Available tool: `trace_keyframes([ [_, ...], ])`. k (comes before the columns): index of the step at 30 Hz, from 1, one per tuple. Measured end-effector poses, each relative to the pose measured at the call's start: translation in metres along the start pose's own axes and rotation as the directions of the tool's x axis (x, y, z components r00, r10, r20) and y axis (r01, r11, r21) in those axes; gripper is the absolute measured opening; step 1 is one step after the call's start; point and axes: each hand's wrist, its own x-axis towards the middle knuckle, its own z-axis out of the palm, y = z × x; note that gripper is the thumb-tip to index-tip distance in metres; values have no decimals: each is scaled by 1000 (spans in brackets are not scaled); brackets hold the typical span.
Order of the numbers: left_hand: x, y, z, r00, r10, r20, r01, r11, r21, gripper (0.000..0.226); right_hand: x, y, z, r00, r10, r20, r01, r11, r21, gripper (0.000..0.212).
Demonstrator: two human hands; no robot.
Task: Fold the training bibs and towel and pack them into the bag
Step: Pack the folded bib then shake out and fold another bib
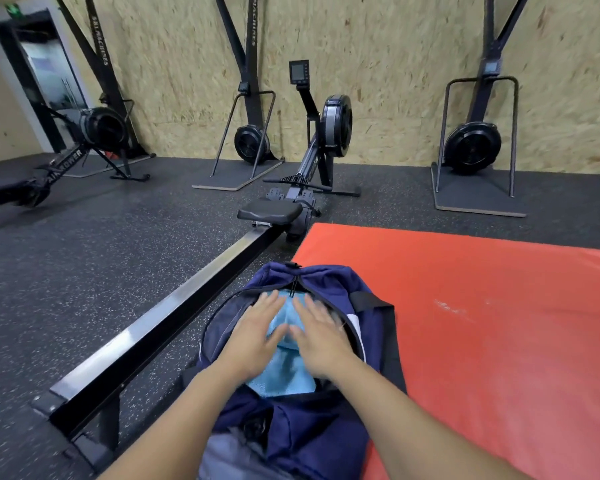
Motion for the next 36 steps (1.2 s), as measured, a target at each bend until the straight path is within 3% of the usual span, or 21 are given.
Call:
trace_keyframes([
  [4, -25, 41, -21, 996, 57, -72, -61, 996, -59, 79, -40, -8, -30, 998, -29, -57, 46, 951, 306, 59],
  [13, -61, 199, -34, 977, 195, -85, -204, 973, -113, 69, -178, 35, -142, 981, 14, -196, 36, 968, 249, 64],
  [22, -95, 363, 28, 914, 401, -68, -407, 895, -184, 66, -335, 98, -242, 928, 144, -345, -79, 978, 194, 65],
  [36, -158, 568, 149, 743, 668, 45, -630, 720, -290, 69, -566, 199, -288, 804, 374, -463, -300, 927, 228, 67],
])
